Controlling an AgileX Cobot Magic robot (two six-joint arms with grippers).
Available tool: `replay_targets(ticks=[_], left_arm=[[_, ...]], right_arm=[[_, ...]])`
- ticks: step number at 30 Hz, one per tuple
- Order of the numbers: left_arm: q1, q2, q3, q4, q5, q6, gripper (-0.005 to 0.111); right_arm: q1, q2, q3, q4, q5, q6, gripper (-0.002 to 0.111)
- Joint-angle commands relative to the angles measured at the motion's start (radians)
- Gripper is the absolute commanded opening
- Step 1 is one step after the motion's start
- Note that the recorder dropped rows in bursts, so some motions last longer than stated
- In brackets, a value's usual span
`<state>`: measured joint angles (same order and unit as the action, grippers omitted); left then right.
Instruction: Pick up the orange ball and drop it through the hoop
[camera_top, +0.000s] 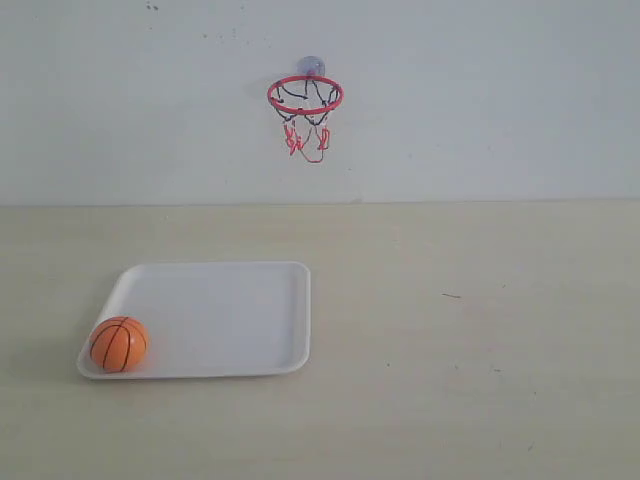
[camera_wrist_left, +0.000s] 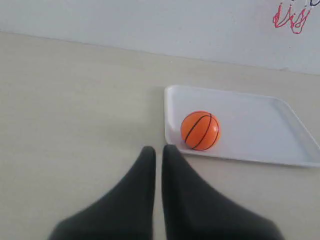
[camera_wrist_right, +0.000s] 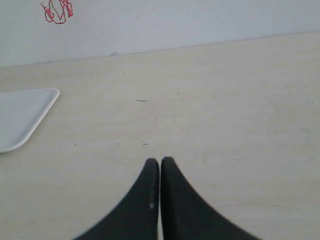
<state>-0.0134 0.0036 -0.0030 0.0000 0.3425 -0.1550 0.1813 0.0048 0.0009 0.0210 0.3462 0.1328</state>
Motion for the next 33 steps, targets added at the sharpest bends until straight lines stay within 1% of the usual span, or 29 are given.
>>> replay_targets(ticks=[1, 5, 8, 11, 17, 19, 23, 26, 28, 30, 33], left_arm=[[-0.007, -0.004, -0.001, -0.033, -0.051, -0.034, 0.004], [-0.007, -0.004, -0.1, -0.147, -0.139, -0.046, 0.004], [-0.007, -0.004, -0.184, -0.153, -0.147, -0.046, 0.004], [-0.007, -0.004, -0.227, -0.15, -0.174, -0.046, 0.004], [-0.007, -0.004, -0.239, -0.15, -0.211, -0.046, 0.004], [-0.007, -0.004, -0.239, -0.136, -0.253, -0.046, 0.004], [-0.007, -0.004, -0.239, -0.136, -0.397, -0.046, 0.004], [-0.007, -0.004, -0.239, -0.152, -0.545, -0.049, 0.004], [-0.007, -0.004, -0.239, -0.183, -0.636, -0.107, 0.004], [-0.007, -0.002, -0.239, -0.194, -0.674, -0.165, 0.004], [-0.007, 0.012, -0.239, -0.194, -0.657, -0.208, 0.004]], right_arm=[[-0.001, -0.005, -0.001, -0.004, -0.012, -0.005, 0.0], [-0.001, -0.005, -0.001, -0.004, -0.012, -0.005, 0.0], [-0.001, -0.005, -0.001, -0.004, -0.012, -0.005, 0.0], [-0.001, -0.005, -0.001, -0.004, -0.012, -0.005, 0.0], [-0.001, -0.005, -0.001, -0.004, -0.012, -0.005, 0.0], [-0.001, -0.005, -0.001, -0.004, -0.012, -0.005, 0.0], [-0.001, -0.005, -0.001, -0.004, -0.012, -0.005, 0.0], [-0.001, -0.005, -0.001, -0.004, -0.012, -0.005, 0.0], [-0.001, -0.005, -0.001, -0.004, -0.012, -0.005, 0.0], [-0.001, -0.005, -0.001, -0.004, -0.012, -0.005, 0.0], [-0.001, -0.005, -0.001, -0.004, -0.012, -0.005, 0.0]])
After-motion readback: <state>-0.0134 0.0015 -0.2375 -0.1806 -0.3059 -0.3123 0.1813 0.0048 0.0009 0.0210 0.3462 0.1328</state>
